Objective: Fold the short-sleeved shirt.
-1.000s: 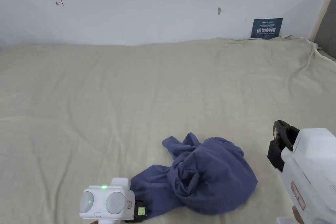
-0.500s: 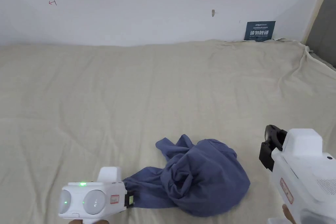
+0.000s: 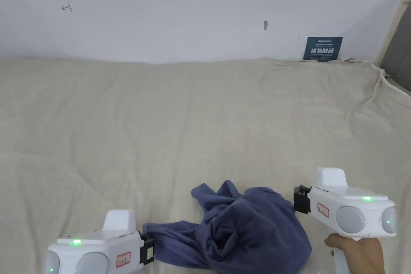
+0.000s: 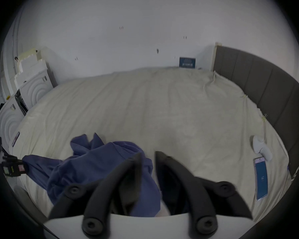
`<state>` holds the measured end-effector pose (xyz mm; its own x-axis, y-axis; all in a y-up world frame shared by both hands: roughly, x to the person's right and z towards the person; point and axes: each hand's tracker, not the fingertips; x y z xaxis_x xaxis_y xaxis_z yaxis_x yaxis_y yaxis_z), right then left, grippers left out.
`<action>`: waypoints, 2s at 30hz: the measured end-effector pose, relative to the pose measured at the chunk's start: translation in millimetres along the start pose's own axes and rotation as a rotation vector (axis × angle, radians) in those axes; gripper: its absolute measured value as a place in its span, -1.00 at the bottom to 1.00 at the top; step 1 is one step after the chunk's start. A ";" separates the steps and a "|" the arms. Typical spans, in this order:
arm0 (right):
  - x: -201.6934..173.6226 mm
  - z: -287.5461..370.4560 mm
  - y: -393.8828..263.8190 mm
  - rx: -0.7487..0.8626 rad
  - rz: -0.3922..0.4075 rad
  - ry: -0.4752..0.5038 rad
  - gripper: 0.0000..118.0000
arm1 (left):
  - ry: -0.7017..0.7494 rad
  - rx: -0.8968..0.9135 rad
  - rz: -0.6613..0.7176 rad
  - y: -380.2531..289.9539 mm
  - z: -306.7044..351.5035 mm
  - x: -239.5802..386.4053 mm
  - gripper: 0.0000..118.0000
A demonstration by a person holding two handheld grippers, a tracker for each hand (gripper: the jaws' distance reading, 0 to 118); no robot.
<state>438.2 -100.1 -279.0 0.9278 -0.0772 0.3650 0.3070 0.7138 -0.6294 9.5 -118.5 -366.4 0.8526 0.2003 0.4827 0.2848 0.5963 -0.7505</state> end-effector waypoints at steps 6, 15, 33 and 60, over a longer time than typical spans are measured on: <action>6.1 -48.5 9.5 -0.086 -0.031 0.027 0.53 | -0.002 -0.015 0.009 -0.3 -5.3 -5.9 -1.00; -1.2 -90.3 13.0 -0.194 -0.058 0.017 0.47 | -0.006 -0.022 0.011 -0.2 -7.5 -6.6 -1.00; 0.5 -8.2 34.1 -0.099 -0.007 0.087 -0.90 | -0.066 0.020 0.042 3.7 10.6 -3.4 -1.00; 47.9 129.9 225.1 0.346 -0.102 0.042 -0.90 | 0.062 0.462 0.133 242.9 118.4 -75.0 -1.00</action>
<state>524.3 147.3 -314.1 0.9060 -0.1839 0.3813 0.3158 0.8935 -0.3193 -37.2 103.3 -531.5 0.8968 0.2603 0.3577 -0.0414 0.8544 -0.5180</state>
